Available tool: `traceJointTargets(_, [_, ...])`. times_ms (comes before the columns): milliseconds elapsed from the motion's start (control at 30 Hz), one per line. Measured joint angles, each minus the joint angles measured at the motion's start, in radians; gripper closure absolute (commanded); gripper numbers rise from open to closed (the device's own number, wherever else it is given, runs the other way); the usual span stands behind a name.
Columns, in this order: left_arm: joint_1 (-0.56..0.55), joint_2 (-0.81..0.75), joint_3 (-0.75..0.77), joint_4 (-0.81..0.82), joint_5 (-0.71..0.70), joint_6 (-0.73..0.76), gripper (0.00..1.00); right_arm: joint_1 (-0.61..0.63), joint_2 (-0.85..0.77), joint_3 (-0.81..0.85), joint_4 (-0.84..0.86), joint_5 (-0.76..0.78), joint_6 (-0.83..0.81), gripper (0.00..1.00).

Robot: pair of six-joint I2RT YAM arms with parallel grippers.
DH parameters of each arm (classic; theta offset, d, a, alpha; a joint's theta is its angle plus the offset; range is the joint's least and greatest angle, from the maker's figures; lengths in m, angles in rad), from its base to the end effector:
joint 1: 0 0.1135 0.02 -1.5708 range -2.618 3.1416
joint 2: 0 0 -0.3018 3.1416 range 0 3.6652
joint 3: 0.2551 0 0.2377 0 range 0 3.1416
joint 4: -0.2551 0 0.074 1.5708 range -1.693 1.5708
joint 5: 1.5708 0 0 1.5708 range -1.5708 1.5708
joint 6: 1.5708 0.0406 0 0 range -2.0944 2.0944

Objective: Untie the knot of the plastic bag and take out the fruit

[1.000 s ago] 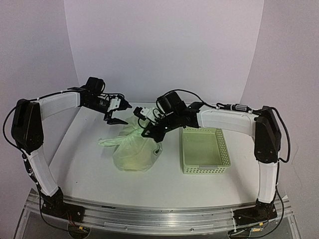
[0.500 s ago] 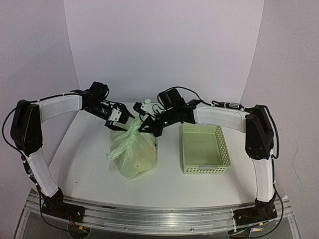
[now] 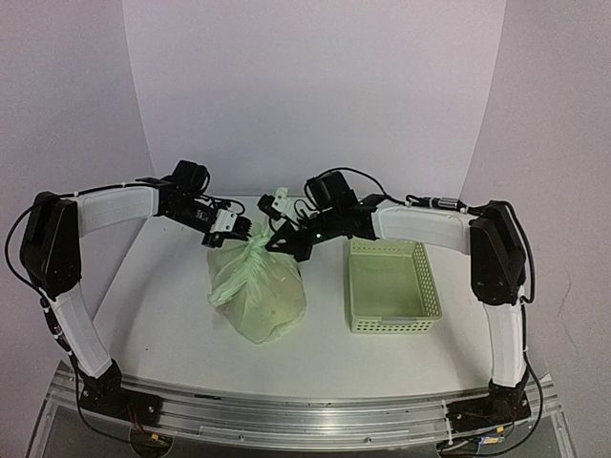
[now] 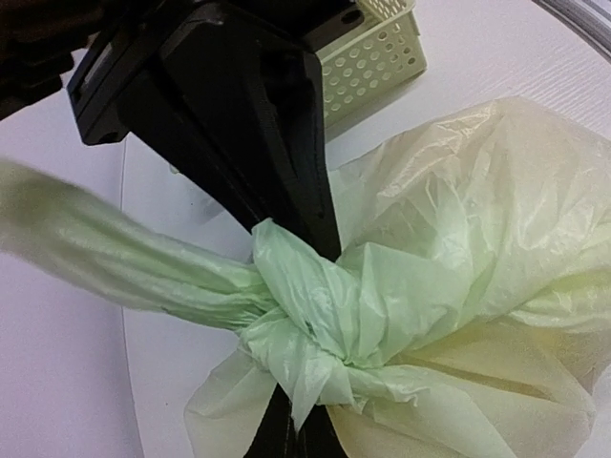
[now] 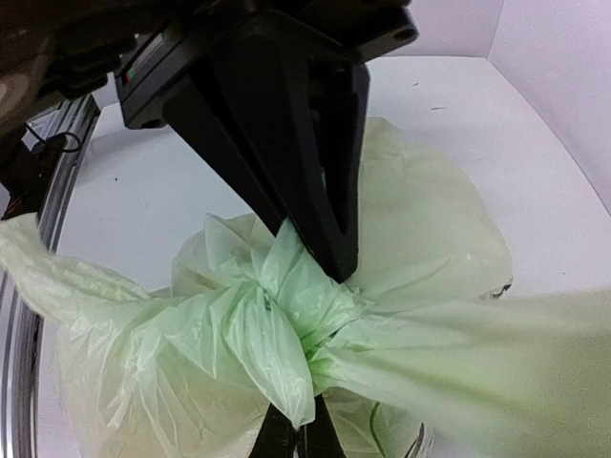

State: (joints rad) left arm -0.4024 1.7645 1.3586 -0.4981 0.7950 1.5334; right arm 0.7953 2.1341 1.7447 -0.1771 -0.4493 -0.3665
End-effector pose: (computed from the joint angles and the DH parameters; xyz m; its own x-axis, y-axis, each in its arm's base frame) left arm 0.3350 -0.1741 0.2935 0.6530 0.4826 -0.5837 0.7480 -0.2899 0.5971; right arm 0.3445 0.3765 0.2775 -0.0283 -0.4900 -0.8713 -0.9746 0.2071 -0.0848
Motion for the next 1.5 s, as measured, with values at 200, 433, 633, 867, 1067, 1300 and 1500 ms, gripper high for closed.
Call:
traceJointTargets(200, [0.017,-0.001,0.0,0.041,-0.01,-0.076,1.0,-0.039,-0.123,-0.219,0.135,0.031,0.033,1.0])
traceJointTargets(433, [0.093,-0.029,0.0,0.065,-0.03,-0.14,1.0,-0.076,-0.236,-0.348,0.153,0.104,0.046,0.95])
traceJointTargets(633, [0.126,-0.038,-0.004,0.081,-0.043,-0.18,1.0,-0.099,-0.263,-0.408,0.131,0.173,0.036,0.6])
traceJointTargets(867, [0.093,-0.082,-0.044,0.084,-0.005,-0.208,1.0,-0.006,-0.273,-0.285,0.091,0.214,-0.038,0.38])
traceJointTargets(1067, [0.084,-0.083,-0.044,0.079,0.013,-0.227,1.0,0.063,-0.2,-0.06,0.118,0.179,-0.125,0.42])
traceJointTargets(1300, [0.085,-0.083,-0.044,0.079,0.015,-0.229,1.0,0.068,-0.054,0.029,0.061,0.171,-0.184,0.42])
traceJointTargets(1500, [0.085,-0.083,-0.044,0.078,0.015,-0.234,1.0,0.081,0.009,0.041,0.01,0.185,-0.196,0.74])
